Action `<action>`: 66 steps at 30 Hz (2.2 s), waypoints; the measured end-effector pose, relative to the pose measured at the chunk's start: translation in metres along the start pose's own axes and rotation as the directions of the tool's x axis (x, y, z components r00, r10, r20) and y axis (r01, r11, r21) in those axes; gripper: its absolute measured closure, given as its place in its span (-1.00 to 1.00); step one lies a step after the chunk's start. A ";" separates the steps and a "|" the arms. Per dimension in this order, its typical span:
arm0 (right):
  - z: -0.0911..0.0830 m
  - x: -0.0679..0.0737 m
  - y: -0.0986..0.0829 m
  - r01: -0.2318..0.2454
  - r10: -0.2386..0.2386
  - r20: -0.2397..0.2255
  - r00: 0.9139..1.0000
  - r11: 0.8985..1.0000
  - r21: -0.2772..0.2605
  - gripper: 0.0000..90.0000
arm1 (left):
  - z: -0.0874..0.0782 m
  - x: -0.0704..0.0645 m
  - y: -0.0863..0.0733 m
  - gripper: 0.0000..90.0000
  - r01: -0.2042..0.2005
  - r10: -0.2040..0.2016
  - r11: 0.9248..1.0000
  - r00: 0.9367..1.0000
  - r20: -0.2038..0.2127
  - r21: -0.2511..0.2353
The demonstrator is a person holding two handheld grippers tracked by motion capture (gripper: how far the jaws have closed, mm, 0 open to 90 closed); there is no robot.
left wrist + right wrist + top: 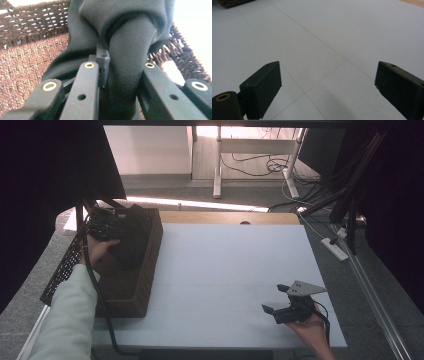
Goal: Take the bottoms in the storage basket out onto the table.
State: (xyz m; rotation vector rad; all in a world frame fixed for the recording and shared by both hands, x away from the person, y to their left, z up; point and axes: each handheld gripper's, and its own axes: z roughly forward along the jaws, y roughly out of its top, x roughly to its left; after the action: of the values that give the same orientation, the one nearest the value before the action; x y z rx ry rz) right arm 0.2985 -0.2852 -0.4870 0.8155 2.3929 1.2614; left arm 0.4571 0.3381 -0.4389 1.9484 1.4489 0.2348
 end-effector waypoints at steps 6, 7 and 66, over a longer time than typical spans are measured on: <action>0.000 0.000 0.000 0.000 0.000 0.001 1.000 1.000 0.001 -0.84 | -0.004 -0.002 -0.001 0.71 0.014 -0.013 0.999 1.000 0.016 -0.036; 0.000 0.000 0.000 -0.001 0.001 0.000 1.000 1.000 0.000 -0.84 | -0.004 -0.002 -0.001 0.71 0.011 -0.011 0.999 1.000 0.015 -0.037; 0.000 0.000 0.000 -0.003 0.003 0.007 1.000 1.000 -0.002 -0.84 | -0.060 -0.025 -0.006 0.71 0.010 0.015 0.960 0.996 0.089 -0.280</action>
State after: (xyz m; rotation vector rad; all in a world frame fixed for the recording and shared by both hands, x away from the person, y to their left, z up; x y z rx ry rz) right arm 0.2988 -0.2848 -0.4870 0.8214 2.3857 1.2602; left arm 0.4125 0.3417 -0.3917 1.7091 1.2794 0.3303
